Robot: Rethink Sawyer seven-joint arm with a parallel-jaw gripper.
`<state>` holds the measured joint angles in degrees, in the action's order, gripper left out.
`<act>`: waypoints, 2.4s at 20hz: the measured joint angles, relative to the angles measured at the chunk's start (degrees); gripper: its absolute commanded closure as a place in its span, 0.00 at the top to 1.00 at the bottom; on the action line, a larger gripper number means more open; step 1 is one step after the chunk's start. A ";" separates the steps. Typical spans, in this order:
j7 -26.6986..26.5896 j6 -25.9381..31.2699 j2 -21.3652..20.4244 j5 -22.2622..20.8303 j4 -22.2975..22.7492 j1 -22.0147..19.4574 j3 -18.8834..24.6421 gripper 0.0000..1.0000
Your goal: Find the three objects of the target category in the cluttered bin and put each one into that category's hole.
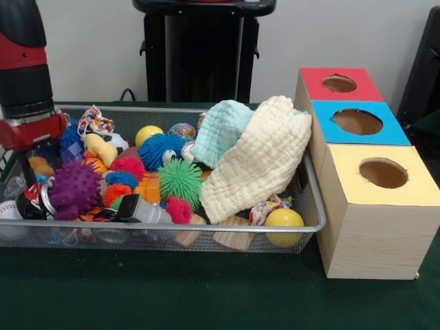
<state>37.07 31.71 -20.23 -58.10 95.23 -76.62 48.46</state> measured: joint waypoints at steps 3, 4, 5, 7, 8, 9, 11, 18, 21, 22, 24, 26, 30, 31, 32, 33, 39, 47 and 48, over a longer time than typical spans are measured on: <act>-0.17 0.00 0.90 0.14 -0.69 -0.56 0.49 1.00; -0.24 0.00 1.06 0.13 -0.80 -0.67 0.56 1.00; -0.31 0.00 1.21 0.14 -0.91 -0.77 0.63 1.00; -0.67 0.01 1.66 0.14 -1.24 -1.05 0.88 1.00; -1.09 0.01 1.95 0.13 -1.44 -1.18 1.05 1.00; -1.39 0.01 2.12 0.12 -1.56 -1.24 1.12 1.00; -2.57 0.01 2.63 0.13 -1.89 -1.41 1.23 1.00; -5.09 0.01 3.37 0.12 -2.32 -1.51 1.28 1.00; -5.24 0.02 3.51 0.12 -2.46 -1.51 1.27 1.00; -5.24 0.04 3.58 0.12 -2.57 -1.51 1.26 1.00; -5.24 0.04 3.61 0.12 -2.62 -1.51 1.26 1.00; -5.24 0.04 3.66 0.12 -2.68 -1.51 1.26 1.00; -5.24 0.04 3.67 0.12 -2.73 -1.51 1.26 1.00; -5.24 0.04 3.67 0.11 -2.74 -1.51 1.25 1.00; -5.24 0.04 3.67 0.11 -2.77 -1.51 1.25 1.00; -5.24 0.04 3.67 0.11 -2.80 -1.52 1.25 1.00; -5.24 0.02 3.67 0.11 -3.07 -1.51 1.23 1.00; -5.24 0.04 3.67 0.16 -3.89 -1.51 1.24 0.00; -5.24 0.02 3.67 0.18 -3.91 -1.51 1.25 0.00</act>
<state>31.83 31.73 -16.55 -57.92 91.33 -78.13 49.71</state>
